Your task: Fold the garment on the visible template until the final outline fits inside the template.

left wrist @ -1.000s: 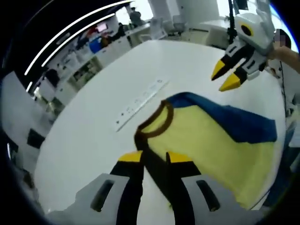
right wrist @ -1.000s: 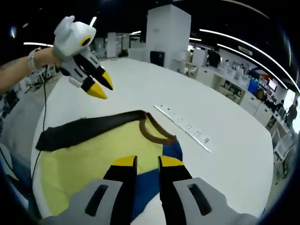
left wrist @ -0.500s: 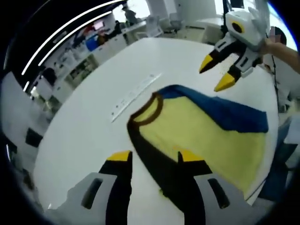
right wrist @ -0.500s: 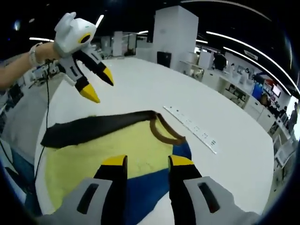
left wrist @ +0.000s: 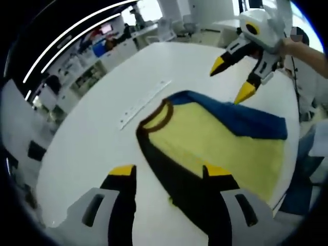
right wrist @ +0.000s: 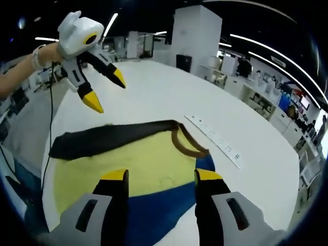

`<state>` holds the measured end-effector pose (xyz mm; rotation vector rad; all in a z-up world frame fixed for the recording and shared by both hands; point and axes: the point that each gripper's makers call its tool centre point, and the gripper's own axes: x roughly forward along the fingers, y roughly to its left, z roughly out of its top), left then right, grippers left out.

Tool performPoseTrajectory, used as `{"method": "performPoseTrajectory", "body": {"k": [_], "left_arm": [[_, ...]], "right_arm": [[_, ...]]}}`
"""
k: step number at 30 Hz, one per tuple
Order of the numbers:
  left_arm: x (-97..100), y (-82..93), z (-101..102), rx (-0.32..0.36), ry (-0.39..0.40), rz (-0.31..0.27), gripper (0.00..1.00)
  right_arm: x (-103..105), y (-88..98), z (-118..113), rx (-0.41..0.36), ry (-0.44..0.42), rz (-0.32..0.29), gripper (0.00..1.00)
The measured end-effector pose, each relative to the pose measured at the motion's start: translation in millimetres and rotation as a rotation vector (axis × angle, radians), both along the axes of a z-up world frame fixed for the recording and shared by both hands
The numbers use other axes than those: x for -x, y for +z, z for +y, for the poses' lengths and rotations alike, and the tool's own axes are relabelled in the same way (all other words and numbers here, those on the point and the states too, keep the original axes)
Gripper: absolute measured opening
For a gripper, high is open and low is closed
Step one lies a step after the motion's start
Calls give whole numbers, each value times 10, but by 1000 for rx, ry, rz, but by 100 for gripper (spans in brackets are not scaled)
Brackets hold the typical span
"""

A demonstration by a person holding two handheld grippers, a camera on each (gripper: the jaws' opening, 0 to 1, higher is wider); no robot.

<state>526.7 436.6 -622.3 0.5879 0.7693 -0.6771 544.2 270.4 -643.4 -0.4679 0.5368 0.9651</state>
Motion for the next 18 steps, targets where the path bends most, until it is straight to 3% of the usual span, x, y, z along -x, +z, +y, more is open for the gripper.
{"method": "performPoseTrajectory", "body": {"k": [4,7,18], "left_arm": [[80,18,50,2,-2,-3,55],[106,56,87,2,4,-30,59],[361,69,96,39,-24,-25,65]], "right_arm": [[69,4,49,7,1,-1,66],[113,-1,73,14,3,-1,67],[302,-22,110,17,-18,2,76]]}}
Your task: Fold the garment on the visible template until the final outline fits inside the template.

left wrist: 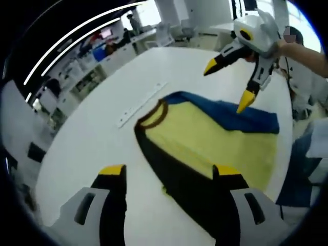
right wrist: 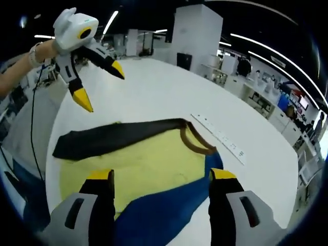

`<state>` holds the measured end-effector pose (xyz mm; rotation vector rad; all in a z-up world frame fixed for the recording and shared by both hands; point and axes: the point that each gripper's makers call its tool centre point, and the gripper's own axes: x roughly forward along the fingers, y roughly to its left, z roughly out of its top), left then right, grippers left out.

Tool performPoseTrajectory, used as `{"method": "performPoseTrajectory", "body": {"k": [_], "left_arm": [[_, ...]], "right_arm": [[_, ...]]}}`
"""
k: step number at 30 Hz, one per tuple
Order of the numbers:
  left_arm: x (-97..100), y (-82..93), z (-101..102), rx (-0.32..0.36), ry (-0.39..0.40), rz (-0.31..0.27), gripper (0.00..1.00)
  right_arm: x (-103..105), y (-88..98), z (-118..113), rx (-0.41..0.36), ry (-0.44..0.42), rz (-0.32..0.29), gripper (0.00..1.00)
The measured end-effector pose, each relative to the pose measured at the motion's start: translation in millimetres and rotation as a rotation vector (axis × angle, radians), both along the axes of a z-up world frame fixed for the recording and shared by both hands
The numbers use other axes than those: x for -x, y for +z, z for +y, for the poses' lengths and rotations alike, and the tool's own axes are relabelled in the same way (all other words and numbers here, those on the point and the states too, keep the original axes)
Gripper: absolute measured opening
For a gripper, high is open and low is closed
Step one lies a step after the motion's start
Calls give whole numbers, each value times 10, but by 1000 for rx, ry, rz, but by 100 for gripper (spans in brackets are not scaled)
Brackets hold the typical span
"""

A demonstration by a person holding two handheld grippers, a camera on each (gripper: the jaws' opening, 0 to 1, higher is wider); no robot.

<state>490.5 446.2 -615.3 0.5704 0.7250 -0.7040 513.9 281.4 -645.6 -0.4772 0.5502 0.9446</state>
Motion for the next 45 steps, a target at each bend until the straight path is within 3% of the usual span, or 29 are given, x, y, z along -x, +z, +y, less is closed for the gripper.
{"method": "performPoseTrajectory", "body": {"k": [7,16,29,45], "left_arm": [[168,-16,67,1,-5,5,72],[465,13,125,41,-15,8,82],[737,39,195,80,-19,-9,95],[1007,2,193,126,-61,8,99]], "right_arm": [[185,-9,37,0,-22,10,87],[367,39,110,-13,-52,-1,88],[691,210,127,-52,-120,-21,95],[1045,321,120,-62,-194,-43,100]]}}
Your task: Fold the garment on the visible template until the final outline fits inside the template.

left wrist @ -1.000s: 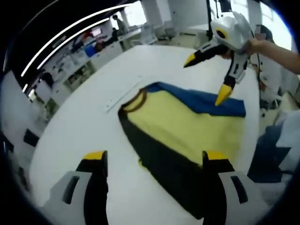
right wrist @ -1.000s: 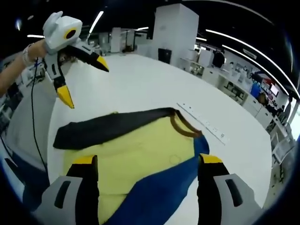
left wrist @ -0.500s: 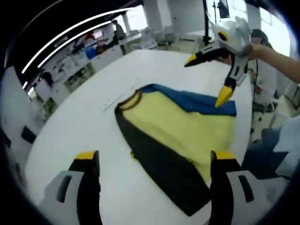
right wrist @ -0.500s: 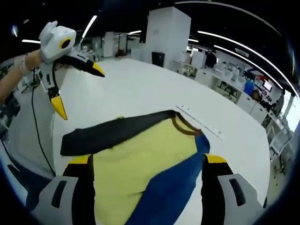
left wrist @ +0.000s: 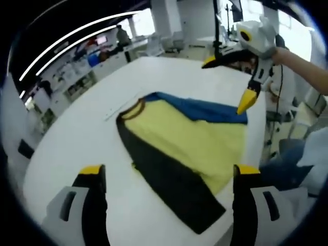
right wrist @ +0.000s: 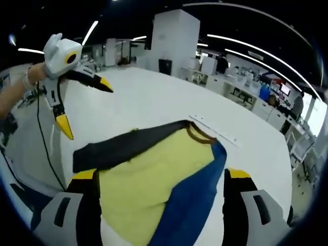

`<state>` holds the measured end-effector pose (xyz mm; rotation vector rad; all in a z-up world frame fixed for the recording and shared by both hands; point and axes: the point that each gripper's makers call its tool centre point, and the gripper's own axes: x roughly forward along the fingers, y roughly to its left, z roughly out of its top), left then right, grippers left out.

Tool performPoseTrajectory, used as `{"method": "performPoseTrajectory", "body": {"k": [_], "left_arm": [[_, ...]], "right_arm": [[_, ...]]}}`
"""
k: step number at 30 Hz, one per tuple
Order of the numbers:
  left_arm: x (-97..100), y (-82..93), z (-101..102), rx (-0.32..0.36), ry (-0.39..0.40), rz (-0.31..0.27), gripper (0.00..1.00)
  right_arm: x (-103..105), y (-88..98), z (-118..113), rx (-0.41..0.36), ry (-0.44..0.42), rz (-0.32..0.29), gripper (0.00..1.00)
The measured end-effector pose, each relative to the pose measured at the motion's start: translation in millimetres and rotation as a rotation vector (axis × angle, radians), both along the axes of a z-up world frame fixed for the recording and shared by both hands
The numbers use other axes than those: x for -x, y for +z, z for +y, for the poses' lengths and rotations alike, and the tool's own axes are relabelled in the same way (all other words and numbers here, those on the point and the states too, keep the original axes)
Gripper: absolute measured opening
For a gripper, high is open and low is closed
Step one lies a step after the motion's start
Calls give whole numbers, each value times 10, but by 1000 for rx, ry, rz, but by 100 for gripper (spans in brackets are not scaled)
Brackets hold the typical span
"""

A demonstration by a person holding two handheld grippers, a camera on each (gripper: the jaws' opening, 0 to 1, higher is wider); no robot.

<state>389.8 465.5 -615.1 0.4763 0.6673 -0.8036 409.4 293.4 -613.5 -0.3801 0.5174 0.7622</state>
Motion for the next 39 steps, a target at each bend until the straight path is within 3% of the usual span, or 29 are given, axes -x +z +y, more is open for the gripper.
{"method": "performPoseTrajectory", "body": {"k": [18,30,39], "left_arm": [[149,-46,49,61,-30,27,100],[159,-19,-55,77,-87,16,100],[123,75,-71,90,-75,-6,100]], "right_arm": [[258,19,-121,29,-111,-10,100],[402,-43,-235,39,-176,12,100],[321,34,-309,33,-172,-6,100]]}}
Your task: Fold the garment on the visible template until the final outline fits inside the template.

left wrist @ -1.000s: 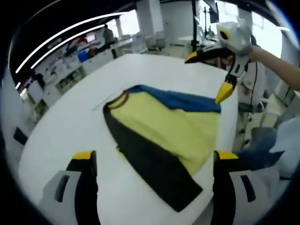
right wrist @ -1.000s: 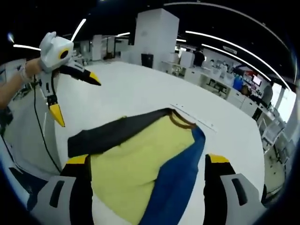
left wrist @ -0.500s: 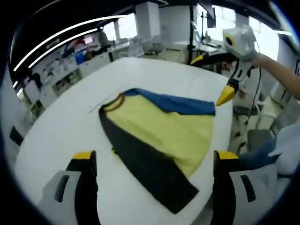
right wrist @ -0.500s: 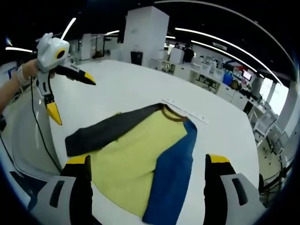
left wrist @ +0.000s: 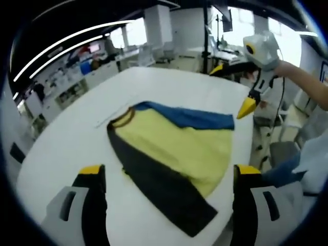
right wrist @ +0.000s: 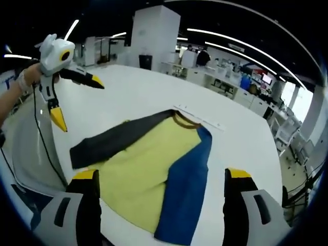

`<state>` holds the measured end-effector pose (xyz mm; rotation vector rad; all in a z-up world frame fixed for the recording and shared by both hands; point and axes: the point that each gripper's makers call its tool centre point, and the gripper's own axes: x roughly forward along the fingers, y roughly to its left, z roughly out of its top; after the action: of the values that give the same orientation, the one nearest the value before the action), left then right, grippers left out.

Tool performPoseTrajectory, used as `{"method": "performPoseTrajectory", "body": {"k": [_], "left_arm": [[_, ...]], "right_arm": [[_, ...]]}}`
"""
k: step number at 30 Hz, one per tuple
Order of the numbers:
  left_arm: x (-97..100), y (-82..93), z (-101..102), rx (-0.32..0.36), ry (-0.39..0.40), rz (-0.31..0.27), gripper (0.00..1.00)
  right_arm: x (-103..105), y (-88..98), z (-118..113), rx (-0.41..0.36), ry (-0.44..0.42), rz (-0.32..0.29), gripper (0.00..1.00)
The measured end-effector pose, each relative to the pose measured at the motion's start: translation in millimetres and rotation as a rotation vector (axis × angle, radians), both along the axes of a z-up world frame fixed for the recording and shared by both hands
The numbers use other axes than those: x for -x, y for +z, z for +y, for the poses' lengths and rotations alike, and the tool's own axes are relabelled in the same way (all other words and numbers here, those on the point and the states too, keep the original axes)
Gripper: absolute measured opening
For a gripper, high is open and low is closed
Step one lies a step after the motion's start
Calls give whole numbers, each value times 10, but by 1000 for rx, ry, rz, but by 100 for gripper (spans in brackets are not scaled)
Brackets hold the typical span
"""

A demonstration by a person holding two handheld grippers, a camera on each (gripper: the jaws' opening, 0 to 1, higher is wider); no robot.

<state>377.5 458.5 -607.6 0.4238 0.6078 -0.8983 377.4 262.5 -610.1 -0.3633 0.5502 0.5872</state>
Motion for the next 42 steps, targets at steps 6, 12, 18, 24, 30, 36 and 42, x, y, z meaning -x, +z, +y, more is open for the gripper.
{"method": "performPoseTrajectory", "body": {"k": [6,12,18,24,30,36,42], "left_arm": [[-33,51,7,-7,19,-15,100],[-11,33,19,-13,38,6,100],[-12,68,65,-21,90,-1,100],[40,66,133,-36,125,3,100],[86,33,206,-48,157,11,100],[159,-15,189,-40,165,19,100],[216,-35,173,-28,170,13,100]], "right_arm": [[-62,25,-32,-10,20,-9,100],[-102,-18,-59,-16,47,0,100],[-123,-38,-98,-23,74,11,100],[-109,-78,-140,-42,78,16,100],[-66,-165,-179,-50,77,30,100],[-11,-243,-276,-46,59,38,100],[36,-301,-414,-54,17,27,100]]}}
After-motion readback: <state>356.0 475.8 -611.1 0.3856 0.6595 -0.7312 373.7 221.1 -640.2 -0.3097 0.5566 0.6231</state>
